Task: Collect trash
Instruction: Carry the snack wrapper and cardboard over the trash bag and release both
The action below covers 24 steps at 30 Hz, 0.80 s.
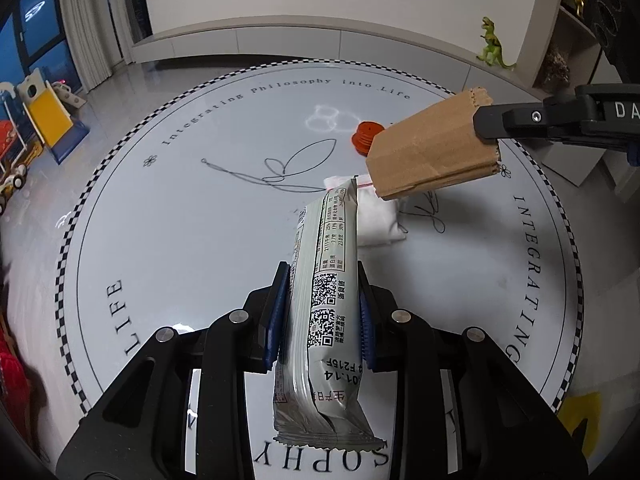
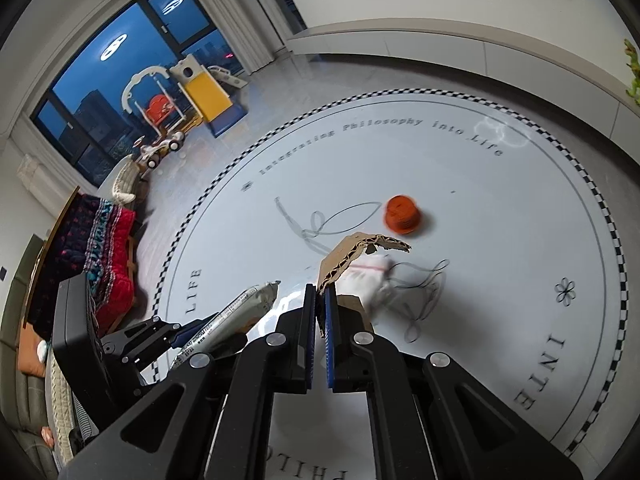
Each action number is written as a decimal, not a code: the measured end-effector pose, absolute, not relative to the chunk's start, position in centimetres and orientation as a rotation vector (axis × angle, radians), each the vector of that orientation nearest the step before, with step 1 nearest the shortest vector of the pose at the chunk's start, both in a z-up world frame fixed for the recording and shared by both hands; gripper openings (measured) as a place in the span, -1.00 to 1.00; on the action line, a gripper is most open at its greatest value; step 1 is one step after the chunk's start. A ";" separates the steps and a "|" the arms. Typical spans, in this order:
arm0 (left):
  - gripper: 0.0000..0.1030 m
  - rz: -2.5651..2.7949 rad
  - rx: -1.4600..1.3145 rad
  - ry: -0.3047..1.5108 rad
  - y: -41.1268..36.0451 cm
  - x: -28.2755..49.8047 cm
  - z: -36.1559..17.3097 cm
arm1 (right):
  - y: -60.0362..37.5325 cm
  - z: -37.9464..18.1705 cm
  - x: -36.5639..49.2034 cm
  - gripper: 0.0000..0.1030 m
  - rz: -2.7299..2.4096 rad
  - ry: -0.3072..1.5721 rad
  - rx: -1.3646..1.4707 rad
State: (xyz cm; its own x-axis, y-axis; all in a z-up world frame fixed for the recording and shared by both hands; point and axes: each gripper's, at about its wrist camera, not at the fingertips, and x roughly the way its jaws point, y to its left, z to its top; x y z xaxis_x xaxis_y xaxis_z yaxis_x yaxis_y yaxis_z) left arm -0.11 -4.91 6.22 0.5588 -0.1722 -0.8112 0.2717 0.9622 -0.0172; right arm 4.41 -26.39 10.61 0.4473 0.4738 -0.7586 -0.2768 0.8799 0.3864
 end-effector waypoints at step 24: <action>-0.41 0.075 -0.062 0.890 12.3 -16.9 5.7 | -4.5 8.9 -8.9 -0.90 0.929 1.053 0.065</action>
